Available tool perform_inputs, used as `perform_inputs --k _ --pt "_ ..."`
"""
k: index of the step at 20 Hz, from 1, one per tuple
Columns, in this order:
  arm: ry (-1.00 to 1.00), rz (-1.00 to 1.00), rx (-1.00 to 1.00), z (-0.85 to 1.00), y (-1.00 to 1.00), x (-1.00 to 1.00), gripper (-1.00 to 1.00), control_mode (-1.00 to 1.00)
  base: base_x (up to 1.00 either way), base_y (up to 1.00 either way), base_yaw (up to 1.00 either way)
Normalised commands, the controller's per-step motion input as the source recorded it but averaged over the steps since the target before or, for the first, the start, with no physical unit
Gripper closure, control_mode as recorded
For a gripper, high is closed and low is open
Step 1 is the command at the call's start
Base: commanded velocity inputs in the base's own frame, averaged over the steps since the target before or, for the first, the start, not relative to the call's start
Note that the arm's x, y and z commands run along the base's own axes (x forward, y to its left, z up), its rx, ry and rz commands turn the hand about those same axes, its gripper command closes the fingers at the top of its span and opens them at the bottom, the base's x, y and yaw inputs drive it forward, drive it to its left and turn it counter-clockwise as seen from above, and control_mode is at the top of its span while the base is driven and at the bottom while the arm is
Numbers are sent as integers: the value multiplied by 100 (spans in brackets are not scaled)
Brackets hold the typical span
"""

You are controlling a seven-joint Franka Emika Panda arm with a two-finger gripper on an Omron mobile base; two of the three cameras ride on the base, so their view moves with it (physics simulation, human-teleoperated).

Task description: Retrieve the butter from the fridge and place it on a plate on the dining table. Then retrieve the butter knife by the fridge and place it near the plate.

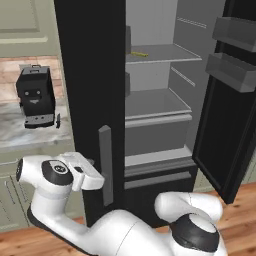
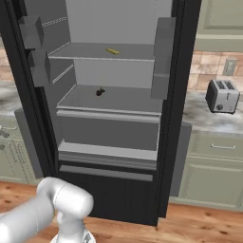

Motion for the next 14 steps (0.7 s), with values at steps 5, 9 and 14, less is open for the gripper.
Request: perform_inputs --k 5,9,14 --pt "0 4 17 15 -58 -71 -100 -100 0 0 0" --pt "1 8 26 17 -72 -36 -100 -100 0 0 0" --pt "0 16 34 45 -67 -27 -100 -100 0 0 0"
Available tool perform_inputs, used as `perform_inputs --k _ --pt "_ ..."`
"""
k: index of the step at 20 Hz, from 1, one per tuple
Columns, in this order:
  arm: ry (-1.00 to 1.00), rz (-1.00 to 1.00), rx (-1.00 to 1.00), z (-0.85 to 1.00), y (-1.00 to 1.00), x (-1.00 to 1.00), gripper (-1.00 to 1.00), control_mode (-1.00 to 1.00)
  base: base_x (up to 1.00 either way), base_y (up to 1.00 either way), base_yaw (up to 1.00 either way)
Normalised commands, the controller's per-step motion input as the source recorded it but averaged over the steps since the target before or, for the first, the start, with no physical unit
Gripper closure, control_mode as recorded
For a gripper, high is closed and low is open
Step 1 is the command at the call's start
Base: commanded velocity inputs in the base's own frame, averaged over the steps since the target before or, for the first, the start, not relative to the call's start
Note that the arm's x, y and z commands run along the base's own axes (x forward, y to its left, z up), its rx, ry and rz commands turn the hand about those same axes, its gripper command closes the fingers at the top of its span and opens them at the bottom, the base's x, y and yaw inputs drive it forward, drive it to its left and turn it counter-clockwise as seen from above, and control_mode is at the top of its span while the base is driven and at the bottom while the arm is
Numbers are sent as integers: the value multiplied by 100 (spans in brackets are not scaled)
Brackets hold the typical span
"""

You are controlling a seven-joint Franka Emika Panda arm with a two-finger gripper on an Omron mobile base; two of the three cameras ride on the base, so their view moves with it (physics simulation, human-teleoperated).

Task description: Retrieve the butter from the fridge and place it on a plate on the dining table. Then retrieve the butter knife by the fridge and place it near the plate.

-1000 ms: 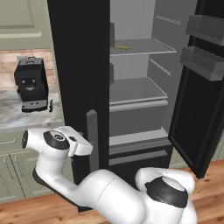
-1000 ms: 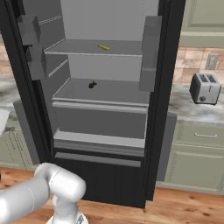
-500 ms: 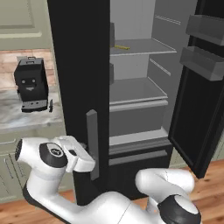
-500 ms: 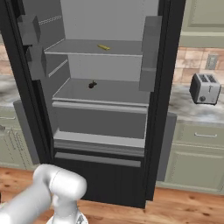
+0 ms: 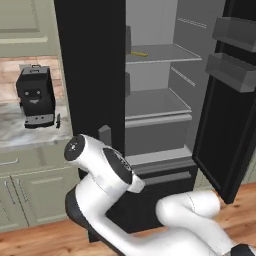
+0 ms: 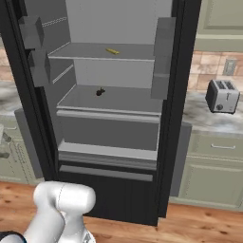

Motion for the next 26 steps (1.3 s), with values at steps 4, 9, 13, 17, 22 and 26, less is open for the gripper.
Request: perform_inputs --k 4,9,13,17,22,26 --pt "3 18 39 56 -74 -11 -100 -100 0 0 0" --pt "9 14 43 44 -76 0 -100 -100 0 0 0" --pt "1 7 42 0 -65 21 -100 -100 0 0 0" --pt "0 0 42 0 -29 80 -100 -100 0 0 0" --pt "17 0 38 5 -11 78 -100 -100 0 0 0" --pt "24 0 24 -3 0 77 -100 -100 0 0 0"
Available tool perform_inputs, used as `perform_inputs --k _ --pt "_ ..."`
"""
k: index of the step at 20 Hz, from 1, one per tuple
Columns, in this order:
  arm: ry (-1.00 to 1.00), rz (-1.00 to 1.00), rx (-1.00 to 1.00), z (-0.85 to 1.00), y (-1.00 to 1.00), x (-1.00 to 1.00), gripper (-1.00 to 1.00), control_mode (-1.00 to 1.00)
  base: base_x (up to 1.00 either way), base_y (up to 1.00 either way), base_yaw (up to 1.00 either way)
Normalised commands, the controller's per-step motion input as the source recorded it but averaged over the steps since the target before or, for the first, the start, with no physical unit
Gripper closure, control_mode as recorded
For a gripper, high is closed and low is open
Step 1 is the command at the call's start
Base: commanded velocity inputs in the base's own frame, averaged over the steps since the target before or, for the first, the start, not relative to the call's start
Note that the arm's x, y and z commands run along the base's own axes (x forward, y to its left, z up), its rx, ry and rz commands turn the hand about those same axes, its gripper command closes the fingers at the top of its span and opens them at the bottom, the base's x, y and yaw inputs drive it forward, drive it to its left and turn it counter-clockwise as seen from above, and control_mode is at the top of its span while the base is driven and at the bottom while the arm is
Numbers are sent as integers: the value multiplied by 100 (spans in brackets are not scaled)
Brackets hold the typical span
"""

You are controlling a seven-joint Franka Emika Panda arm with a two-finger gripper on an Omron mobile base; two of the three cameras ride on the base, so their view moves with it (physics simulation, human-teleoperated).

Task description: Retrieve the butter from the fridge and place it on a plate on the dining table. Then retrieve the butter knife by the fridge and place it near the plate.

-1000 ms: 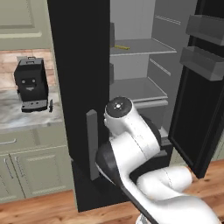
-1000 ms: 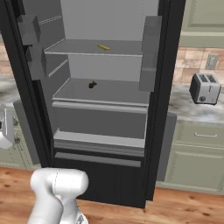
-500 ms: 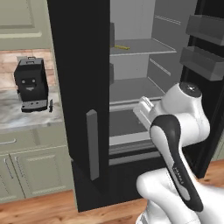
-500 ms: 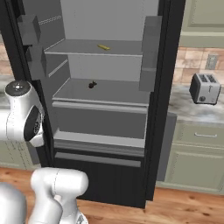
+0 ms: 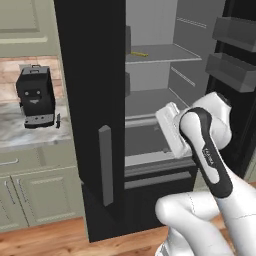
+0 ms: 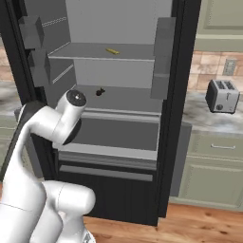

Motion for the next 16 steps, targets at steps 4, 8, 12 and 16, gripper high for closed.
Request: perform_inputs --k 4,8,12,16 --pt "33 7 14 -1 9 94 -100 -100 0 0 0" --pt "20 7 4 -1 38 71 -100 -100 0 0 0" --pt "4 8 0 -8 54 42 -100 -100 0 0 0" --pt "4 7 0 -12 48 38 -100 -100 0 0 0"
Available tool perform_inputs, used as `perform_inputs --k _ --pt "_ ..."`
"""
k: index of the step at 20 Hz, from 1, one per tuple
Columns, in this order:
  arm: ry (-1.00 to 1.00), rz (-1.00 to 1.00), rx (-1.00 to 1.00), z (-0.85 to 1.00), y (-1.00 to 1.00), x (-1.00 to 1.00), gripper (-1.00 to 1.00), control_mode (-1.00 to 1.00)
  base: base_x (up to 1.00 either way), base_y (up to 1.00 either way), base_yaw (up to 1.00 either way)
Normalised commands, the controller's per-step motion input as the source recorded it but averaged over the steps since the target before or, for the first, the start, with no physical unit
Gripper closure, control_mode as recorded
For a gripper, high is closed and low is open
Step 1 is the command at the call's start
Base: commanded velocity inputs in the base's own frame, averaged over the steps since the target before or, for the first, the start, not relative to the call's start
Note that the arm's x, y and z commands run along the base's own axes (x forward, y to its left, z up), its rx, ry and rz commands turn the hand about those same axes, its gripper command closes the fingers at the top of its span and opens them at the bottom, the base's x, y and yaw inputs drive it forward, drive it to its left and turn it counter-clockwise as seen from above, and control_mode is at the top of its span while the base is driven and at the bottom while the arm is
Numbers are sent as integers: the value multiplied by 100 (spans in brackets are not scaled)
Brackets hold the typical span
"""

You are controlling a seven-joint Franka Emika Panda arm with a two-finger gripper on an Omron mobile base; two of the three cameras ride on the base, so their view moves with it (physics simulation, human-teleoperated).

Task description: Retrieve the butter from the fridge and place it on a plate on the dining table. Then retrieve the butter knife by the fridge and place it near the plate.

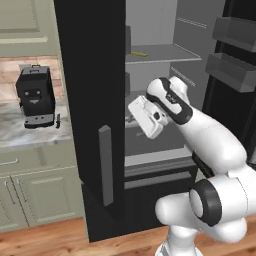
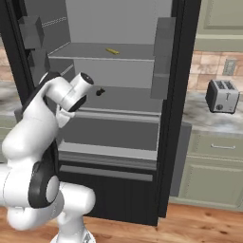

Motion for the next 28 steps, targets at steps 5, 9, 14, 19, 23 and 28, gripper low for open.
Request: perform_inputs --k 5,9,14,19,23,28 --pt "11 6 6 -27 26 36 -100 -100 0 0 0" --pt "15 8 14 -40 8 23 -100 -100 0 0 0" --pt "10 12 17 -30 28 15 -100 -100 0 0 0" --pt "6 14 12 -27 41 4 -100 -100 0 0 0" --pt "5 14 10 -25 39 0 -100 -100 0 0 0" --pt "6 6 7 -37 43 -3 -100 -100 0 0 0"
